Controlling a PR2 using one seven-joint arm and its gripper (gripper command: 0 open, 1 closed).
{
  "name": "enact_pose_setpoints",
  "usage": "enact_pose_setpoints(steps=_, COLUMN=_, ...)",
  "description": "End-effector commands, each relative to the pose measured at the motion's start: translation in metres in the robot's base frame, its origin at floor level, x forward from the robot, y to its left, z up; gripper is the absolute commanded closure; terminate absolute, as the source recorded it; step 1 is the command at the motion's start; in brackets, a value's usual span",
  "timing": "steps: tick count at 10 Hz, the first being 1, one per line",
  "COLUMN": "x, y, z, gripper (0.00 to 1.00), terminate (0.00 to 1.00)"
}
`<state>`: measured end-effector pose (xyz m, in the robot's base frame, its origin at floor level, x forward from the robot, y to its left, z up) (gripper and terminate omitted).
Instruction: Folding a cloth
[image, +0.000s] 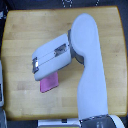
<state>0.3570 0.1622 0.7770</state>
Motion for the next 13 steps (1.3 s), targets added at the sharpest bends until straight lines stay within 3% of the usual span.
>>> enact_pose_setpoints(steps=1, x=0.004, y=-0.014, z=0.007, gripper=0.0, terminate=0.0)
enact_pose_setpoints(steps=5, x=0.042, y=-0.026, z=0.038, gripper=0.0, terminate=0.0)
enact_pose_setpoints(steps=7, x=0.08, y=-0.056, z=0.075, gripper=0.0, terminate=0.0)
enact_pose_setpoints(steps=13, x=0.119, y=-0.142, z=0.144, gripper=0.0, terminate=0.0)
